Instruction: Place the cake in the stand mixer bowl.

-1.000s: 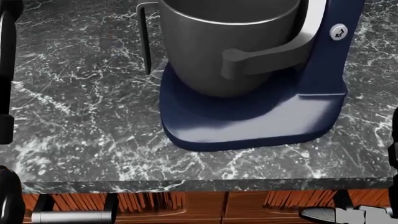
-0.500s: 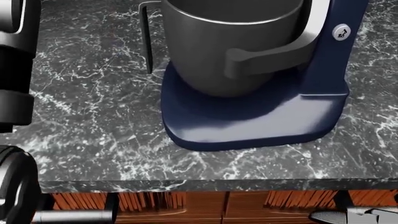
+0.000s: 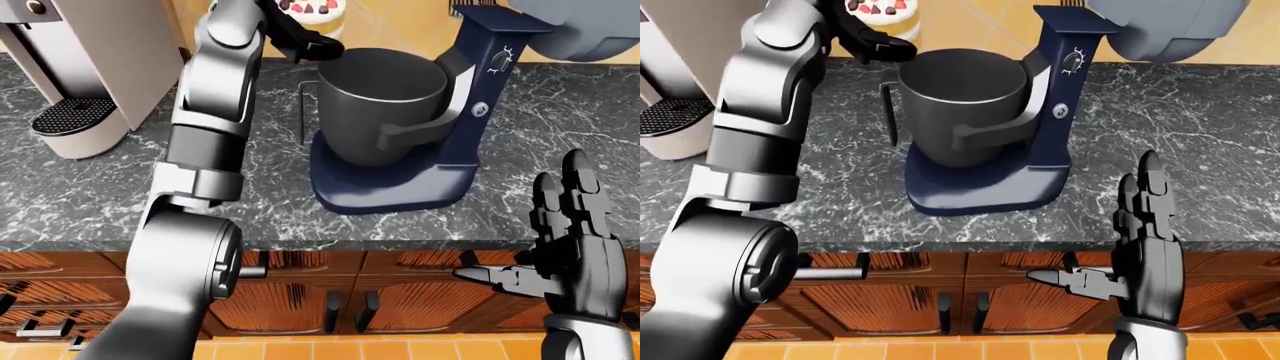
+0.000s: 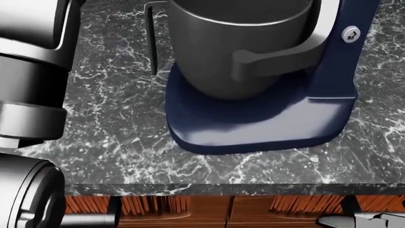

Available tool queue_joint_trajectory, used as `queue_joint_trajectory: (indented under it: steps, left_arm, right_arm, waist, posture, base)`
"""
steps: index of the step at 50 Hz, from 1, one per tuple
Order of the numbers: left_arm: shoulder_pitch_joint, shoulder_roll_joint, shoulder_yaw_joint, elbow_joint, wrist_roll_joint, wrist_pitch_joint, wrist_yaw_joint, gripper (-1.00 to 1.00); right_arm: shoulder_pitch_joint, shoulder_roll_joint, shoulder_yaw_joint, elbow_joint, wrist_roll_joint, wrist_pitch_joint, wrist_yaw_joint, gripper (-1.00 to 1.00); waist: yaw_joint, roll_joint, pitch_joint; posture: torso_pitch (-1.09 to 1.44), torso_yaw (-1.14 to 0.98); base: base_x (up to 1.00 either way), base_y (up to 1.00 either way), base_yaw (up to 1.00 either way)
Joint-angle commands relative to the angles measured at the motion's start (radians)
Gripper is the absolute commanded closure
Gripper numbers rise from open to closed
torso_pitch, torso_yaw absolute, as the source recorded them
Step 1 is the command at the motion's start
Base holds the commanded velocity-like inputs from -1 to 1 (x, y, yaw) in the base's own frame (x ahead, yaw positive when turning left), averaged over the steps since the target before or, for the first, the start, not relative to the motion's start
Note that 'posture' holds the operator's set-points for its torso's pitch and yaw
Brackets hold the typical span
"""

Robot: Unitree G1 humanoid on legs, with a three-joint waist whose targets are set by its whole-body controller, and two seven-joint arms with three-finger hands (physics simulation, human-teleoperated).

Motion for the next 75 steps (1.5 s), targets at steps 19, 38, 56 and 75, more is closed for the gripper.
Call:
queue_joint_trajectory:
  steps: [19, 38, 56, 75]
  left_arm:
    - [-0.006, -0.041, -0.009, -0.075, 0.017, -0.022, 0.002, 1.0]
    - [-0.033, -0.11, -0.029, -0.033, 0.022, -0.041, 0.024, 1.0]
    - [-0.088, -0.137, -0.027, 0.097, 0.007, -0.117, 0.071, 1.0]
    - [-0.082, -0.18, -0.037, 0.166, -0.004, -0.178, 0.11, 1.0]
  right_arm:
    - [-0.01, -0.006, 0.005, -0.038, -0.022, -0.027, -0.004, -1.0]
    - [-0.012, -0.009, 0.001, -0.028, -0.011, -0.034, -0.003, -1.0]
    - [-0.014, -0.009, 0.01, -0.014, -0.013, -0.045, -0.005, -1.0]
    - [-0.014, -0.011, 0.013, -0.018, -0.01, -0.043, -0.008, -1.0]
  waist:
    - [0.0, -0.004, -0.025]
    - [0.002, -0.009, -0.026]
    - [0.002, -0.012, -0.027]
    - [0.003, -0.015, -0.029]
  posture:
    - [0.0, 0.0]
    - [0.0, 0.0]
    - [0.0, 0.0]
    - [0.0, 0.0]
  base:
    - [0.0, 0.0, 0.0]
    - [0.0, 0.0, 0.0]
    - [0.0, 0.0, 0.0]
    - [0.0, 0.0, 0.0]
